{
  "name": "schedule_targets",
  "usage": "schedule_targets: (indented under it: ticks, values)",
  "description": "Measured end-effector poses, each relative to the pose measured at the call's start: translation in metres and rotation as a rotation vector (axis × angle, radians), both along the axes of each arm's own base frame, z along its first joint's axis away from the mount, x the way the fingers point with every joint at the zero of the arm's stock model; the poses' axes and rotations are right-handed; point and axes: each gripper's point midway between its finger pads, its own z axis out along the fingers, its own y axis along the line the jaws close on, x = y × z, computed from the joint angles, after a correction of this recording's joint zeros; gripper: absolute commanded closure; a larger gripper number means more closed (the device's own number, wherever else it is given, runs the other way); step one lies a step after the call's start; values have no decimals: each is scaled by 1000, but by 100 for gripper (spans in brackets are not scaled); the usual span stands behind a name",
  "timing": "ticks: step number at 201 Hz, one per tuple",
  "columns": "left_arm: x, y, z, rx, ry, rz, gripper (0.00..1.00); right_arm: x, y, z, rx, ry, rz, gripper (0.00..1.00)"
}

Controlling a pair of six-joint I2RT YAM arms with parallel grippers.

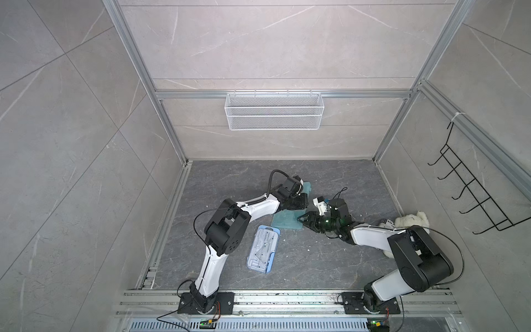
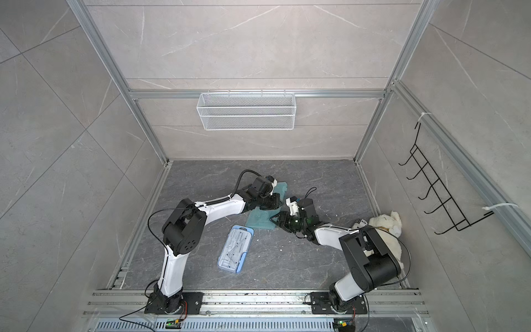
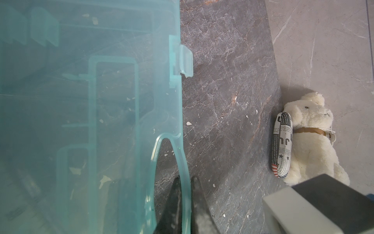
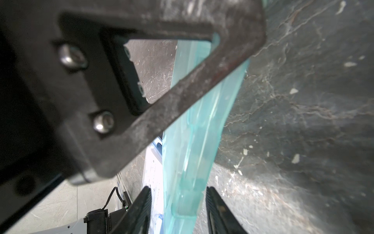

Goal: Open the ruler set and take out the ruler
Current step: Place the ruler set box at the center of the board.

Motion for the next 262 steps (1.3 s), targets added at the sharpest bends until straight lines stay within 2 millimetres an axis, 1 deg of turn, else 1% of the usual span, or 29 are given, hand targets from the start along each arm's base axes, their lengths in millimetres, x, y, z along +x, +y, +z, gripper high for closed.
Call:
schedule_targets:
  ticks: [22,40,57,89,115,148,177,192,209,238,251,262]
  values:
    - [0,0,0,1,-2,-2,84,-1,0,-2,-4,4,2,53]
    - [0,0,0,2,-5,-4,81,-1,0,-4,-8,6,3,53]
    - [0,0,-1,3,-5,-6,80,-1,-1,-11,-16,22,0,53]
    - [1,-1,-7,10,2,-7,78,-1,-1,-20,-26,41,-2,54]
    - [-1,-1,-12,20,10,-9,77,2,0,-20,-22,30,-2,54]
    - [-1,-1,-12,25,5,-11,77,5,1,-18,-14,11,-3,54]
    - [3,3,-11,43,-15,8,76,6,1,-19,-12,6,-3,54]
    - [5,10,-9,74,-33,30,74,7,1,-19,-14,6,-6,52]
    - [7,22,0,121,-62,60,72,8,0,-20,-21,6,-13,51]
    - [14,51,21,173,-101,136,71,6,-3,-25,-34,17,-23,47]
    - [21,68,24,187,-97,173,71,5,-4,-27,-38,23,-25,46]
    - [26,80,22,202,-83,195,71,4,-4,-29,-41,28,-25,46]
